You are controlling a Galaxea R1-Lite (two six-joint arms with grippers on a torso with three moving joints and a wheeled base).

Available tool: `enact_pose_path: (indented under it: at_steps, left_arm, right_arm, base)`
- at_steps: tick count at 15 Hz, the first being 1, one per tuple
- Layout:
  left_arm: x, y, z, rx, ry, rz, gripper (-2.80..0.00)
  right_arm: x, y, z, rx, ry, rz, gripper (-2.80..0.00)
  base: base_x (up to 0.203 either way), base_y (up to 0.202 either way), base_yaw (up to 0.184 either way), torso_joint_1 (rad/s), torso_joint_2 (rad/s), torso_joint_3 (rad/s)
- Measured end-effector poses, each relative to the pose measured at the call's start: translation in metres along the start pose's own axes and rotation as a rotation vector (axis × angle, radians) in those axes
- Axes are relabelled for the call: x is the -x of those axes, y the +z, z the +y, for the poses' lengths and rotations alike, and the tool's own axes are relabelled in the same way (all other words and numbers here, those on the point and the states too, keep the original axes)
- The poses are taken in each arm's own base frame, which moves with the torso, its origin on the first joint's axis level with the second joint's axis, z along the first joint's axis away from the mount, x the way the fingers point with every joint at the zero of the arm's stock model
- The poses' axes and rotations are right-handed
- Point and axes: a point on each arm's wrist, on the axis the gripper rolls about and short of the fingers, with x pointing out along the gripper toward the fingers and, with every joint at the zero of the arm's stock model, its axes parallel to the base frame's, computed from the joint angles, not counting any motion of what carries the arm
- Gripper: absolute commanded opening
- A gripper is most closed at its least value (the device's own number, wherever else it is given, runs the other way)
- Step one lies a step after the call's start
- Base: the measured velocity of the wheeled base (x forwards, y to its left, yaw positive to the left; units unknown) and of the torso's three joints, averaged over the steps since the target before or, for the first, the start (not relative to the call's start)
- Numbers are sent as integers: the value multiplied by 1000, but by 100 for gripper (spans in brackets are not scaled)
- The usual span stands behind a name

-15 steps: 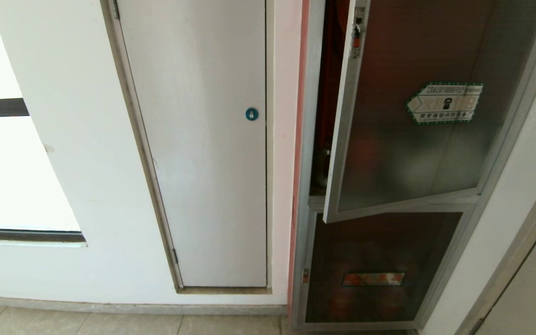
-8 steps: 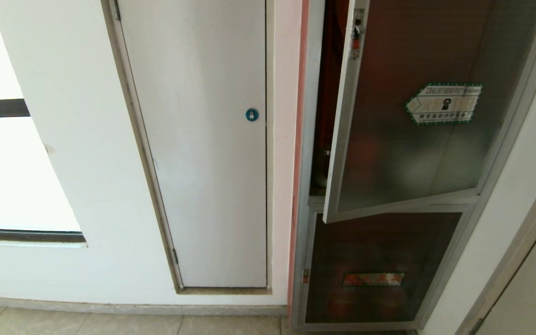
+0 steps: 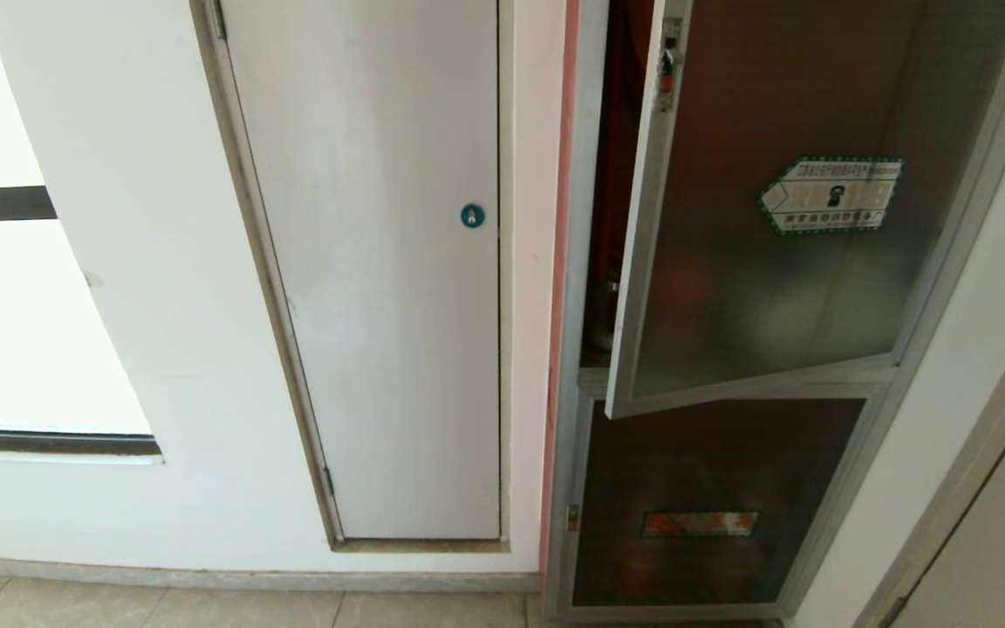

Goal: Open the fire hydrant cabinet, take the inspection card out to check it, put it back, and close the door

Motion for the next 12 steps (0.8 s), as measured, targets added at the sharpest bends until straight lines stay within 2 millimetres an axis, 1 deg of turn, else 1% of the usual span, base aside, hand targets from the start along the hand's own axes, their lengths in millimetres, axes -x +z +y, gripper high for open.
enact_pose_path:
  at_steps: [5, 10, 12]
  left_arm:
    - [0, 0, 0, 0, 0, 0, -280]
    - [0, 0, 0, 0, 0, 0, -280]
    - [0, 0, 0, 0, 0, 0, -280]
  right_arm:
    - [8, -37, 1, 8, 22, 37, -280]
    - [14, -89, 4, 6, 36, 83, -280]
    - [13, -103, 5, 4, 38, 102, -280]
  base:
    - [0, 0, 0, 0, 0, 0]
    - [0, 0, 0, 0, 0, 0]
    - [0, 0, 0, 0, 0, 0]
